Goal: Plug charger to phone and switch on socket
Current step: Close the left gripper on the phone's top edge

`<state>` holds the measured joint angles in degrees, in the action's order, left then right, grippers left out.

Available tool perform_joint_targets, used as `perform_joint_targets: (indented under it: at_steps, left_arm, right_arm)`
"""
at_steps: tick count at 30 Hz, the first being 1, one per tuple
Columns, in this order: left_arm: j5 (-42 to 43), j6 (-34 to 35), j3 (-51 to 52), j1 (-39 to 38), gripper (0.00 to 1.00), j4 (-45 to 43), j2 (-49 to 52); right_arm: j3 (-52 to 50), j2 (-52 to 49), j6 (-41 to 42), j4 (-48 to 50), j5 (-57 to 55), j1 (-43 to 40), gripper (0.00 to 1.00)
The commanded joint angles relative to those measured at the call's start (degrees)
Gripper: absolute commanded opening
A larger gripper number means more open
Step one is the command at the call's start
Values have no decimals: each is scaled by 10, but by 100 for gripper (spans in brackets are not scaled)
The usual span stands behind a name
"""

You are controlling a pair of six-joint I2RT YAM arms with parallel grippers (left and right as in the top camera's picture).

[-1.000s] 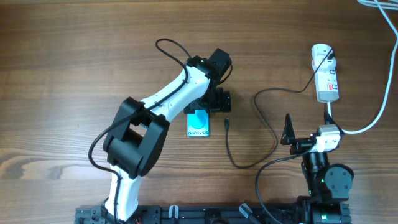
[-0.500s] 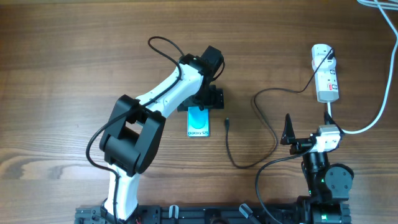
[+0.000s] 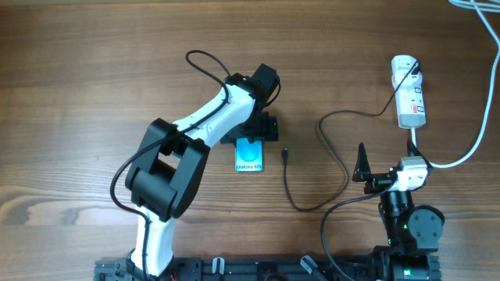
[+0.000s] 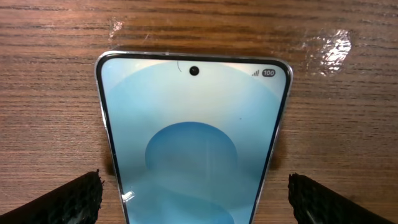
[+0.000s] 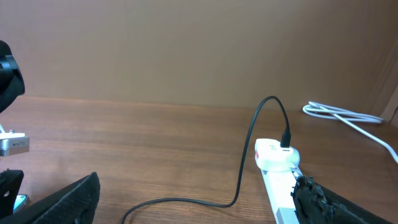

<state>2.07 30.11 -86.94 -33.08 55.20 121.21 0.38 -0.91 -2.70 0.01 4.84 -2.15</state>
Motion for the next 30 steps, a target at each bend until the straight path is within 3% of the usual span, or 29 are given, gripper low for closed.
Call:
perform_joint_targets:
  at_steps: [1, 16, 30]
  left_arm:
    - [-11, 6, 5, -2, 100, 0, 7]
    - [-9, 49, 63, -15, 100, -50, 9]
    - [-8, 49, 65, -16, 100, -60, 9]
  right_arm:
    - [-1, 3, -2, 1, -6, 4, 100]
    - [-1, 3, -2, 1, -6, 4, 100]
    - [-1, 3, -2, 1, -6, 4, 100]
